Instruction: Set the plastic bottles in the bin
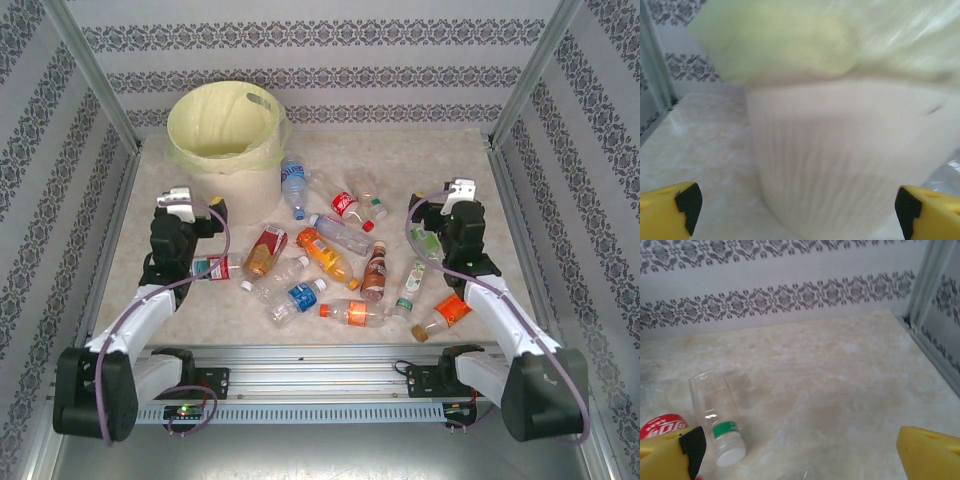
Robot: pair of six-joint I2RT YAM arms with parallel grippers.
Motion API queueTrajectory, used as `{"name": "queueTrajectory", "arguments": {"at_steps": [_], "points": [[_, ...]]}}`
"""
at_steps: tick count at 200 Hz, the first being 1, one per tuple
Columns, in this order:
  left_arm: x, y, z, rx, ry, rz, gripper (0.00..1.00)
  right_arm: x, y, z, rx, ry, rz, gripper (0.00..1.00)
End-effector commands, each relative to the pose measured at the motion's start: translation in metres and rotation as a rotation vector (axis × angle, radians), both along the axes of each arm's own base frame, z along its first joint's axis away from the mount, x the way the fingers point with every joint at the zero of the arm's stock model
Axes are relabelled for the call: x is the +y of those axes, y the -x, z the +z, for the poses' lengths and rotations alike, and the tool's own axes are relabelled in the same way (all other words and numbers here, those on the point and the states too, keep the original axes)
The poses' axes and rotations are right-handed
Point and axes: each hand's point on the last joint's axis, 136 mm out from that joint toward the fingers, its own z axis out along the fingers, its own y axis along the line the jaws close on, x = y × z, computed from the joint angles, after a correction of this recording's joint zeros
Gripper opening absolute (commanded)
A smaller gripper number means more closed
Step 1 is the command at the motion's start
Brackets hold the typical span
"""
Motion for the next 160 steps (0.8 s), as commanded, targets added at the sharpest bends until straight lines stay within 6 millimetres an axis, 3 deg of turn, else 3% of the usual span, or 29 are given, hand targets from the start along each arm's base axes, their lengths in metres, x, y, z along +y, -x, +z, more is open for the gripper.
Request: {"name": "queueTrajectory", "arguments": {"at_steps": [1, 37, 64, 84, 126, 160], "points": [[-0.025, 0.019, -0.009, 0.165, 0.079, -0.049, 1.00, -0.016, 0.029, -0.020, 0.218, -0.085, -0.148, 0.98], [-0.096, 0.043, 0.026, 0.244, 0.127, -0.346, 1.00, -0.022, 0.061, -0.026, 0.393, -0.107, -0.232, 0.98], [-0.157, 0.069, 0.046, 0.300, 0.179, -0.677, 1.00, 0.002, 0.067, -0.031, 0.491, -0.135, -0.095, 0.98], [-0.191, 0.085, 0.059, 0.322, 0.212, -0.858, 1.00, 0.019, 0.068, -0.039, 0.569, -0.135, 0.016, 0.98], [-0.233, 0.107, 0.070, 0.351, 0.260, -1.119, 1.00, 0.022, 0.062, -0.058, 0.709, -0.071, 0.102, 0.96], [-0.239, 0.111, 0.062, 0.319, 0.315, -1.151, 1.00, 0.023, 0.048, -0.077, 0.786, -0.013, 0.142, 0.93]]}}
